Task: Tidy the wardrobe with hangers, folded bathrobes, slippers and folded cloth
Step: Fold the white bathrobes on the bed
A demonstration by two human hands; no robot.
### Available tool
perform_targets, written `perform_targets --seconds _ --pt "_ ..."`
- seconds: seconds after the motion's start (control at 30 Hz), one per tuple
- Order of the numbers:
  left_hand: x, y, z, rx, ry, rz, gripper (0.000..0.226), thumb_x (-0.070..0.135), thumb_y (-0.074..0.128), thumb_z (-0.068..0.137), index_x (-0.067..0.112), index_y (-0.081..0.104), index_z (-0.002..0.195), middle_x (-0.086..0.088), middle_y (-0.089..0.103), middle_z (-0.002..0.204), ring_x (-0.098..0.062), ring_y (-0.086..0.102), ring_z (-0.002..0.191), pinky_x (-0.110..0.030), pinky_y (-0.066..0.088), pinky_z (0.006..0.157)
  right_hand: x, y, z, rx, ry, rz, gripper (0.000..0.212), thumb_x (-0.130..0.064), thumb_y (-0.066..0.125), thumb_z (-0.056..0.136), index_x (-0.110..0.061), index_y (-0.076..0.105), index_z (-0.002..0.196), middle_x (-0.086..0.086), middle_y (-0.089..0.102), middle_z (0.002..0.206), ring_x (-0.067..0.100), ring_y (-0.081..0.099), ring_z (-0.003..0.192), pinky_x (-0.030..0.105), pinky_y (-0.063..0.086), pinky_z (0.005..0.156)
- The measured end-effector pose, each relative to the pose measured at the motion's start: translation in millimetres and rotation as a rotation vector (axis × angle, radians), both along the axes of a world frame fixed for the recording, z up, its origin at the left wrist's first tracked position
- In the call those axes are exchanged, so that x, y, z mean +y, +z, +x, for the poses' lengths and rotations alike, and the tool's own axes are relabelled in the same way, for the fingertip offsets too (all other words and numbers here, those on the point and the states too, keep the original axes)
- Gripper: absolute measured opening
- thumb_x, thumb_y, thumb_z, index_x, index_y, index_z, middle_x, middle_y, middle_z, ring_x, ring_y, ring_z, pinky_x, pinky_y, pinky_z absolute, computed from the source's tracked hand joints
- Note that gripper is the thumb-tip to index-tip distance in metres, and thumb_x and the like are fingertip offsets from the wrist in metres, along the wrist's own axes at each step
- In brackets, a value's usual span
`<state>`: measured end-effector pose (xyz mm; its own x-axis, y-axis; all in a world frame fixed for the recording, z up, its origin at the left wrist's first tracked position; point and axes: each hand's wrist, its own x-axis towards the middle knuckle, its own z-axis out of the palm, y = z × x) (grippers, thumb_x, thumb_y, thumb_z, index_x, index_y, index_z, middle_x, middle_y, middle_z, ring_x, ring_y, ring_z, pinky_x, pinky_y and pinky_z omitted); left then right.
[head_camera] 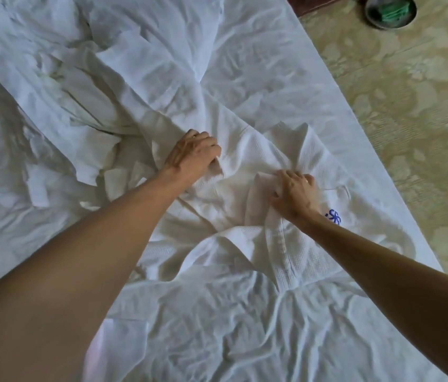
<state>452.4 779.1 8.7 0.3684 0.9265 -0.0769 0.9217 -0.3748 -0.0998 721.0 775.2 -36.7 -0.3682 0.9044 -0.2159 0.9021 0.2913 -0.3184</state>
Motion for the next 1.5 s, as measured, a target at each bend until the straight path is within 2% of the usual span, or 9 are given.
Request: perform_targets --seconds 0.13,0.4,0.73,0.83,0.9,1.03,1.17,1.33,1.5 --pt "-2.1 -0.2 -14.7 0.022 0.185 -0.177 0.016 0.006 0.056 0.084 0.015 0.068 0.089 -0.003 0.070 0.086 -0.030 0.061 0.076 -0.036 0.045 0.071 -31.9 23.8 34.4 0.229 0.052 -0.108 0.025 -0.035 0.052 0.077 -0.019 0.062 0.094 0.007 0.070 0.076 0.034 0.064 0.068 0.031 0.040 0.057" --pt "-1.6 7.3 -30.0 0.073 0.356 -0.271 0.013 0.018 0.062 0.089 0.019 0.067 0.077 -0.008 0.069 0.081 -0.031 0.065 0.076 -0.032 0.043 0.063 -145.2 46.0 178.5 0.155 0.366 -0.334 0.017 -0.029 0.060 0.069 -0.033 0.054 0.084 -0.016 0.061 0.071 0.008 0.057 0.059 0.018 0.039 0.052" --pt "-18.0 10.5 -25.7 -0.005 0.448 -0.291 0.017 0.018 0.061 0.086 0.022 0.052 0.073 -0.015 0.069 0.082 -0.038 0.066 0.078 -0.038 0.050 0.066 -168.7 33.1 183.1 0.160 0.443 -0.498 0.030 -0.049 0.067 0.077 -0.031 0.063 0.101 -0.018 0.057 0.099 0.006 0.058 0.093 0.026 0.050 0.081" --pt "-23.5 14.6 -25.7 -0.029 0.380 -0.278 0.021 0.033 0.054 0.087 0.014 0.061 0.079 -0.016 0.069 0.082 -0.039 0.065 0.076 -0.042 0.051 0.070 -149.2 41.3 151.7 0.259 0.456 -0.244 0.017 -0.029 0.057 0.088 -0.026 0.068 0.101 -0.010 0.063 0.097 0.015 0.061 0.089 0.033 0.051 0.076" --pt "-26.6 18.1 -19.5 -0.041 0.306 -0.239 0.023 0.033 0.060 0.092 0.012 0.068 0.091 -0.015 0.071 0.092 -0.039 0.066 0.082 -0.043 0.051 0.076 -125.0 39.6 135.0 0.252 0.520 -0.073 0.036 -0.009 0.047 0.080 -0.023 0.071 0.102 -0.006 0.068 0.103 0.019 0.061 0.096 0.034 0.051 0.081" --pt "-29.8 20.5 -11.1 -0.050 0.231 -0.278 0.013 0.022 0.068 0.091 0.016 0.073 0.100 -0.008 0.066 0.101 -0.035 0.063 0.091 -0.044 0.051 0.080 -69.9 32.1 109.5 -0.013 0.883 -0.027 0.060 -0.004 0.065 0.057 -0.024 0.071 0.113 -0.006 0.067 0.121 0.021 0.057 0.120 0.038 0.041 0.105" --pt "-36.9 21.6 -4.4 -0.069 0.227 -0.337 0.013 0.022 0.071 0.088 0.010 0.071 0.092 -0.007 0.063 0.097 -0.034 0.062 0.091 -0.045 0.050 0.080 -46.2 35.2 95.2 -0.340 1.202 -0.087 0.050 -0.029 0.068 0.067 -0.029 0.066 0.117 -0.008 0.066 0.118 0.017 0.054 0.121 0.039 0.027 0.118" --pt "-54.7 39.4 -0.8 -0.074 0.261 -0.220 0.025 0.033 0.058 0.097 0.009 0.054 0.091 -0.017 0.065 0.077 -0.039 0.063 0.074 -0.038 0.041 0.060 -21.6 45.5 90.4 -0.370 1.202 -0.088 0.028 -0.035 0.068 0.089 -0.021 0.061 0.112 -0.001 0.071 0.102 0.026 0.068 0.093 0.037 0.051 0.083" --pt "-73.9 75.0 -8.9 0.002 0.209 -0.080 0.034 0.038 0.053 0.101 0.006 0.048 0.095 -0.005 0.047 0.052 -0.028 0.053 0.045 -0.028 0.028 0.046 13.2 76.7 114.6 -0.054 0.985 0.133 0.039 -0.031 0.076 0.084 -0.025 0.040 0.096 0.001 0.066 0.064 0.024 0.064 0.049 0.029 0.045 0.045"
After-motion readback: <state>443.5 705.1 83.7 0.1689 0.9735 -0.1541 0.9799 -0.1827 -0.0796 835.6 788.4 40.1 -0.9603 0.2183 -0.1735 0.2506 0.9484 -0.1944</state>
